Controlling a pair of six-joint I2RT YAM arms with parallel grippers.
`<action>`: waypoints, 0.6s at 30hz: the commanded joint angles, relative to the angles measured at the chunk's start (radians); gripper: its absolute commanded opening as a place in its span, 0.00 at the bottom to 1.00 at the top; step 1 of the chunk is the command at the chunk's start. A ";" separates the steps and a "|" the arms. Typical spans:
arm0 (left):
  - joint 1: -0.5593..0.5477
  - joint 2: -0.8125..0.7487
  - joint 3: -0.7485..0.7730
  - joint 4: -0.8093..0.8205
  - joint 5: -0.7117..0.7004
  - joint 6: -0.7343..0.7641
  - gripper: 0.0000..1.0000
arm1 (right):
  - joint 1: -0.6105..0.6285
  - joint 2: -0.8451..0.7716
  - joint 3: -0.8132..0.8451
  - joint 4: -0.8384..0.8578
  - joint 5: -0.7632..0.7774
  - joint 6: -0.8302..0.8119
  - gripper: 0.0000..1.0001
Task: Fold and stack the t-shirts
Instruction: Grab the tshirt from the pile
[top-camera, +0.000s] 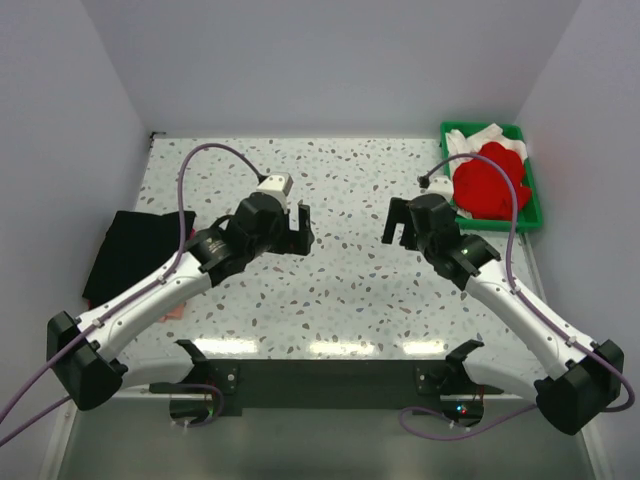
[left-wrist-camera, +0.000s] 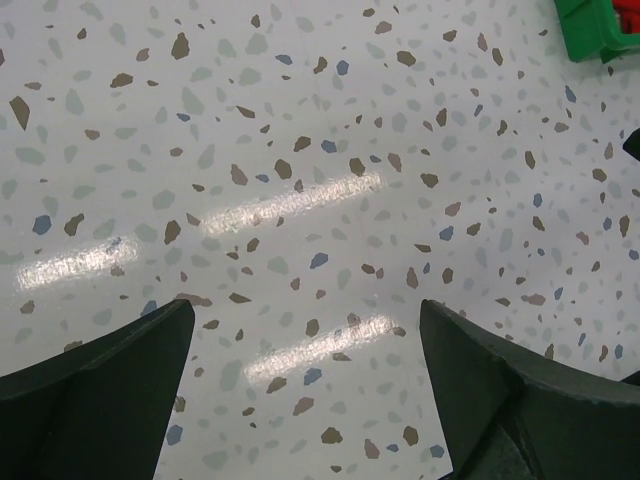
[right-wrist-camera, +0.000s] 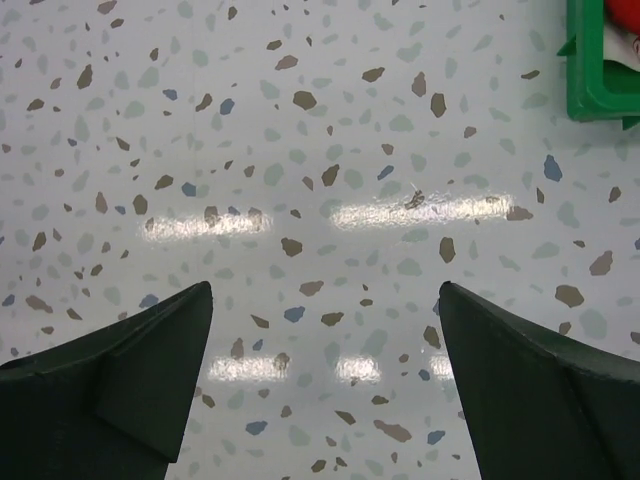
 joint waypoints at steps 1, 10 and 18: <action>0.005 -0.030 0.043 -0.012 -0.021 0.046 1.00 | 0.002 -0.005 0.031 0.053 0.051 -0.032 0.99; 0.005 -0.048 0.043 -0.020 -0.029 0.075 1.00 | -0.145 0.358 0.340 0.089 0.004 -0.190 0.99; 0.008 -0.081 0.030 -0.012 -0.029 0.079 1.00 | -0.489 0.779 0.794 0.037 -0.034 -0.116 0.97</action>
